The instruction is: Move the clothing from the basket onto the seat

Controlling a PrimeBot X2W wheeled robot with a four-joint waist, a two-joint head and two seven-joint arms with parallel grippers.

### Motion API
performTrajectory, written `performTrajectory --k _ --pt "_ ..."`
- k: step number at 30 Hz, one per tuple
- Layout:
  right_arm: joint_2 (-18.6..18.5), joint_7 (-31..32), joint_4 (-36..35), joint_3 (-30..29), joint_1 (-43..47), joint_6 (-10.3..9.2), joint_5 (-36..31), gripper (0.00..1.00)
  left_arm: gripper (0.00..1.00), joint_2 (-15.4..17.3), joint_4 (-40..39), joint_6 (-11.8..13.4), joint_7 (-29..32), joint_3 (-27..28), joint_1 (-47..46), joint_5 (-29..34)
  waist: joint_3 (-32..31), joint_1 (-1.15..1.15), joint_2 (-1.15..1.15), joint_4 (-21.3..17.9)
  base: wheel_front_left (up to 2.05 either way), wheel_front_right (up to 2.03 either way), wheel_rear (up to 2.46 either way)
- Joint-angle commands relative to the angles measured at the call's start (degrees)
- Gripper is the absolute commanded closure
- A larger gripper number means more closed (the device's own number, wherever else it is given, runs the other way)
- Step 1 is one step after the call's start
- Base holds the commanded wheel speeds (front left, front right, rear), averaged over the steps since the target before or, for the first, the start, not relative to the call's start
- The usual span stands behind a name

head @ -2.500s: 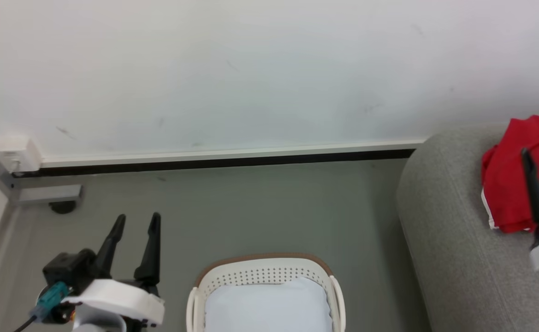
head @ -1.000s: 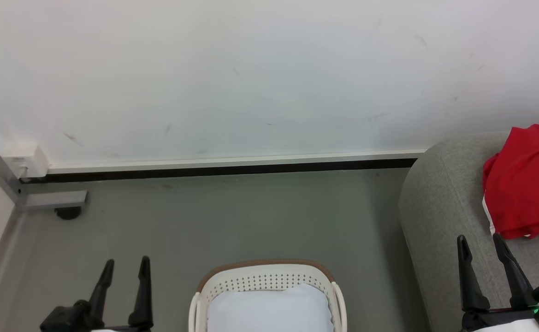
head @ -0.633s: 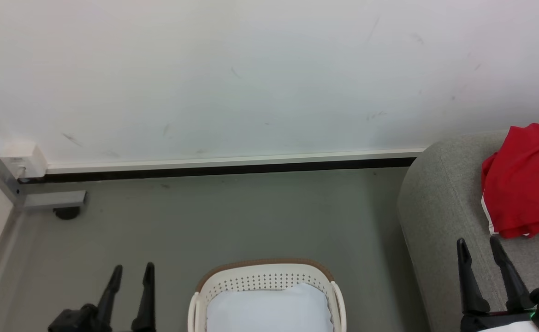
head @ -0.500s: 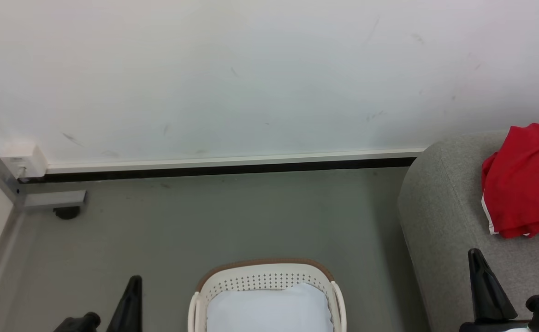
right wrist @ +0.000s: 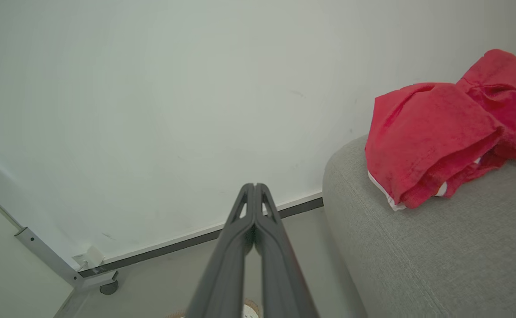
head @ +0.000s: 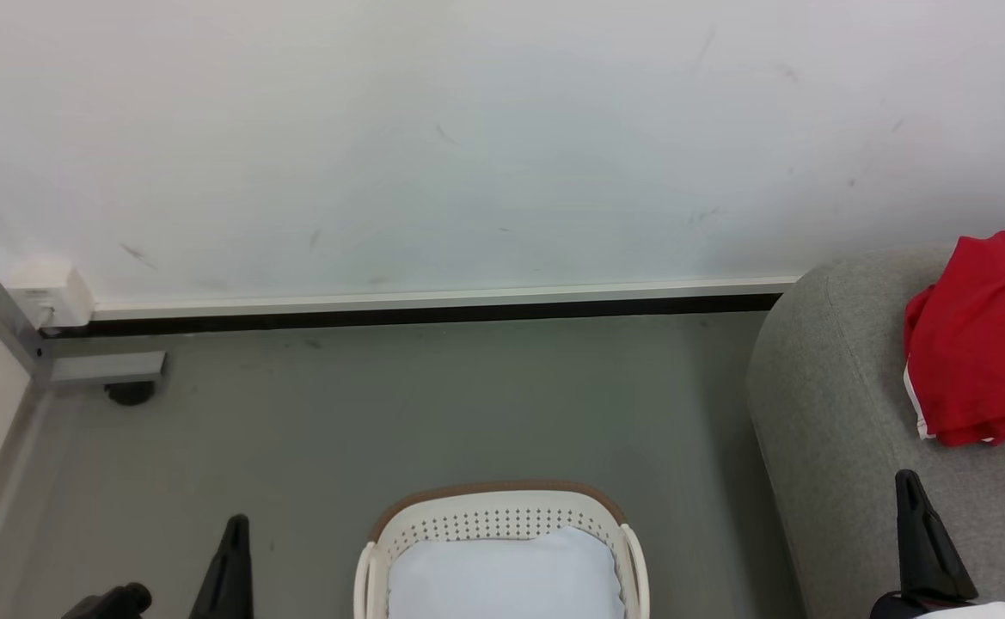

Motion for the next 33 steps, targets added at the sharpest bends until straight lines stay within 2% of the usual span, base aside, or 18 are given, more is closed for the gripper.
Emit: performTrajectory --k 1,33 --pt "-0.1 0.5 -0.6 -0.6 -1.6 -0.02 2.1 1.00 1.00 0.3 -0.9 0.0 0.6 0.3 -1.5 -2.3 0.0 0.00 0.00 0.0 0.00 0.00 0.00" --pt "0.4 7.4 0.8 -3.2 -3.3 -0.05 26.2 1.00 1.00 0.5 -0.9 -0.1 7.5 1.6 -3.6 -28.4 0.3 0.00 0.00 1.1 0.00 0.00 0.00"
